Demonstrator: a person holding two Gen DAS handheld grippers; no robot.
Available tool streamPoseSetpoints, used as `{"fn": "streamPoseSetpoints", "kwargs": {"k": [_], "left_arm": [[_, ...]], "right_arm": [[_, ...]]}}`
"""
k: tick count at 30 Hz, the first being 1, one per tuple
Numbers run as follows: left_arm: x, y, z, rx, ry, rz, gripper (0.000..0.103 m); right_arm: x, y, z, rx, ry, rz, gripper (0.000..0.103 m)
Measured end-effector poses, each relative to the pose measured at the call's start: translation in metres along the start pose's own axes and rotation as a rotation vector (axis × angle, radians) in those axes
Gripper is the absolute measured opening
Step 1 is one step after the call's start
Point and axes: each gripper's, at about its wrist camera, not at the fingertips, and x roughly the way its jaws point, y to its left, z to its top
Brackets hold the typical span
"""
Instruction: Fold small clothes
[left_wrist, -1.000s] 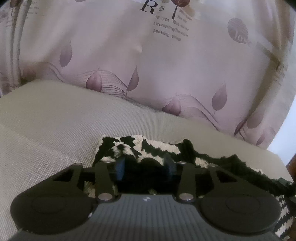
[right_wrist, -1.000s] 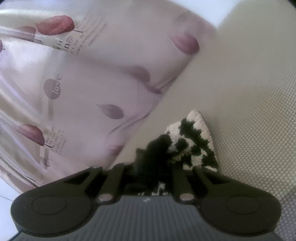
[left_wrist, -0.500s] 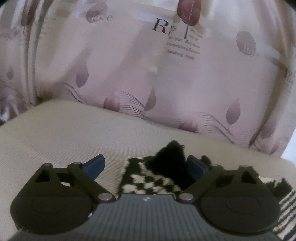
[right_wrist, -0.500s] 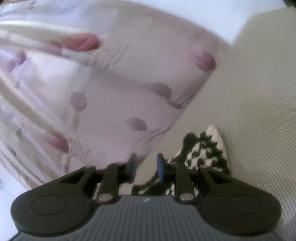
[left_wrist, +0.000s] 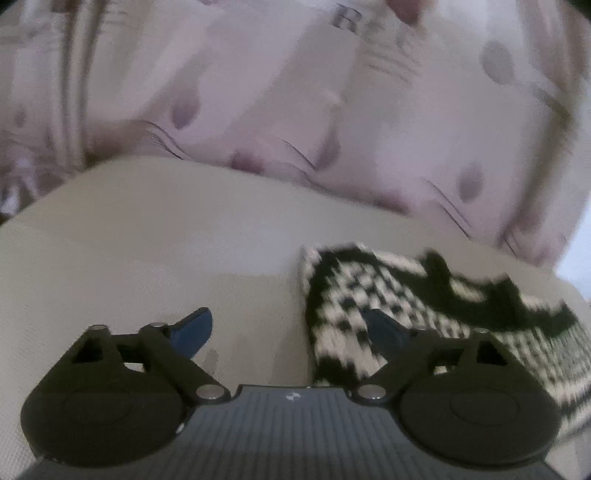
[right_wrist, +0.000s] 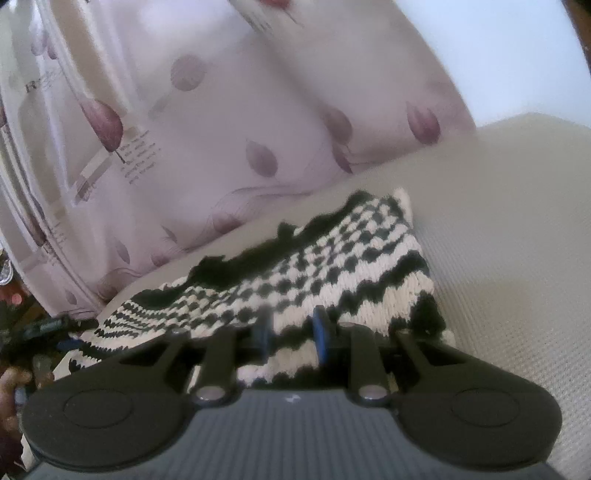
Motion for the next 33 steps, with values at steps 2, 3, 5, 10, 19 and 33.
{"fn": "streamPoseSetpoints", "kwargs": {"k": [2, 3, 5, 10, 19, 33], "left_arm": [[-0.001, -0.002, -0.005, 0.023, 0.032, -0.043, 0.050], [-0.002, -0.002, -0.007, 0.024, 0.053, -0.064, 0.043], [-0.006, -0.001, -0.010, 0.013, 0.073, -0.091, 0.022], [-0.026, 0.003, -0.019, -0.012, 0.090, -0.102, 0.013], [-0.046, 0.005, -0.037, 0.061, 0.064, -0.095, 0.013], [-0.050, -0.035, -0.037, 0.216, -0.081, 0.061, 0.080]], "right_arm": [[-0.001, 0.002, -0.001, -0.009, -0.002, -0.001, 0.025], [0.001, 0.002, -0.002, -0.012, 0.004, -0.004, 0.025], [0.003, 0.002, -0.002, -0.015, 0.015, -0.009, 0.025], [0.001, -0.001, -0.003, 0.006, 0.012, -0.015, 0.025], [0.000, -0.005, -0.004, 0.030, 0.024, -0.005, 0.026], [0.000, 0.003, -0.007, -0.021, 0.020, -0.031, 0.032]]}}
